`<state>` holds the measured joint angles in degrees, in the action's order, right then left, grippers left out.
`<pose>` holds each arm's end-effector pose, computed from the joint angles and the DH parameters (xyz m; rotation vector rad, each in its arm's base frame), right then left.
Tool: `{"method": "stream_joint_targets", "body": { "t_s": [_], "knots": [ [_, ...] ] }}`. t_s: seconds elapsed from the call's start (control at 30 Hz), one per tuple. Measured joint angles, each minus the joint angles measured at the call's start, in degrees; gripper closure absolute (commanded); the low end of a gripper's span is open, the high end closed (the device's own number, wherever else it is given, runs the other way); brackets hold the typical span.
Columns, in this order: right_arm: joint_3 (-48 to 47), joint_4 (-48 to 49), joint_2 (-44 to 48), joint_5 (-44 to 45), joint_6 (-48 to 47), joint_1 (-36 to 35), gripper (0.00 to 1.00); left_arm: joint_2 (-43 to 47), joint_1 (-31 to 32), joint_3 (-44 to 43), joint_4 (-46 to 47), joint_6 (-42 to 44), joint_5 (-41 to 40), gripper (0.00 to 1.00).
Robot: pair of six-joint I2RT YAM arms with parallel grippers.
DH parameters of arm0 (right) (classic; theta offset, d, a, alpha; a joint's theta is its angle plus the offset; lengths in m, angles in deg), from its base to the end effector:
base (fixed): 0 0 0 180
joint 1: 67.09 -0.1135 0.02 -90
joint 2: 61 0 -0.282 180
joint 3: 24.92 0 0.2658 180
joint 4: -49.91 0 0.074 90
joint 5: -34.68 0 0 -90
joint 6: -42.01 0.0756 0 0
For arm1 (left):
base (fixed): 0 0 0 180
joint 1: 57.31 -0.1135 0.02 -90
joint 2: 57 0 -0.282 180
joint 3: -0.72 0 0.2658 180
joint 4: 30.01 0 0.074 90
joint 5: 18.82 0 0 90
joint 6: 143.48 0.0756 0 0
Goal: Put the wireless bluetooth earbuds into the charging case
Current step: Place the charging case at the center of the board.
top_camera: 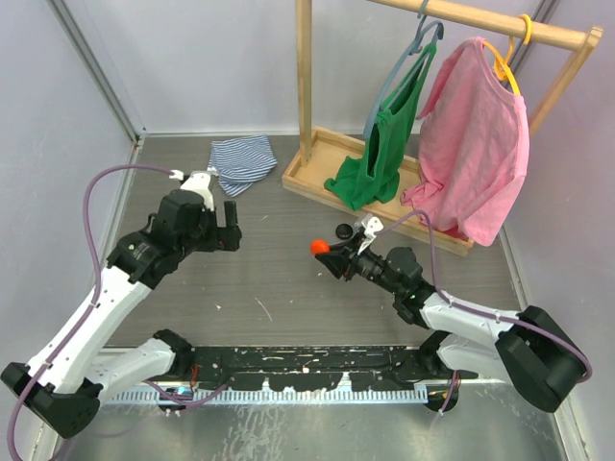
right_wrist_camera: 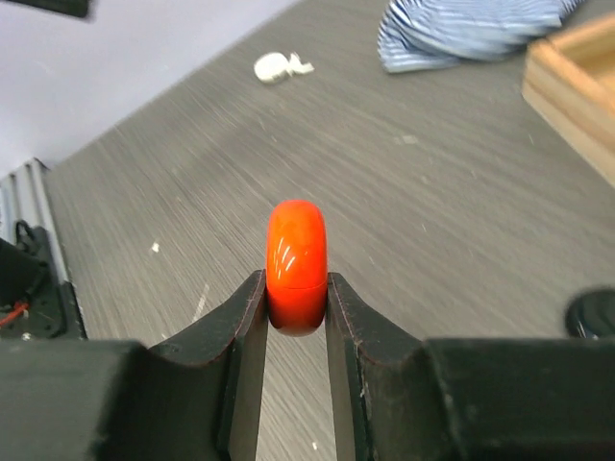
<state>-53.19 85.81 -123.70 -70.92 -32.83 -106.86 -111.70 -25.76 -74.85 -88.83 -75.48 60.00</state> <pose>0.1843 0.1798 0.2176 -0.5651 1.5272 0.9590 0.1971 -0.1038 0.3472 0.0795 2.2333 -0.2959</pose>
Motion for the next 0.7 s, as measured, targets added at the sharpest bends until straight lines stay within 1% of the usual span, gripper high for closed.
{"method": "stream_joint_targets", "body": {
  "t_s": [0.13, 0.17, 0.33, 0.5, 0.6, 0.7],
  "knots": [
    [0.0, -10.7, 2.8, 3.1, 0.5, 1.7, 0.97, 0.9, -3.4, 0.0, -2.5, 2.8, -4.1, 0.01],
    [0.0, -12.8, 3.1, 3.9, 0.9, 2.4, 0.97, 1.6, -4.4, 0.8, -2.4, 3.6, -5.9, 0.00],
    [0.0, -21.4, 3.6, 8.3, 4.0, 7.0, 0.97, 4.6, -5.8, 5.9, -2.4, 4.7, -9.5, 0.02],
    [0.1, -22.8, 1.8, 11.4, 7.7, 12.6, 0.98, 7.4, -6.6, 9.7, -2.3, 5.4, -12.3, 0.02],
    [0.2, -22.3, -1.8, 12.9, 10.0, 15.4, 0.97, 8.5, -6.7, 9.9, -2.0, 5.8, -13.8, 0.02],
    [0.2, -21.1, -6.3, 14.3, 12.0, 16.4, 0.96, 9.2, -7.0, 9.9, -1.6, 6.1, -15.8, 0.02]
  ]
}}
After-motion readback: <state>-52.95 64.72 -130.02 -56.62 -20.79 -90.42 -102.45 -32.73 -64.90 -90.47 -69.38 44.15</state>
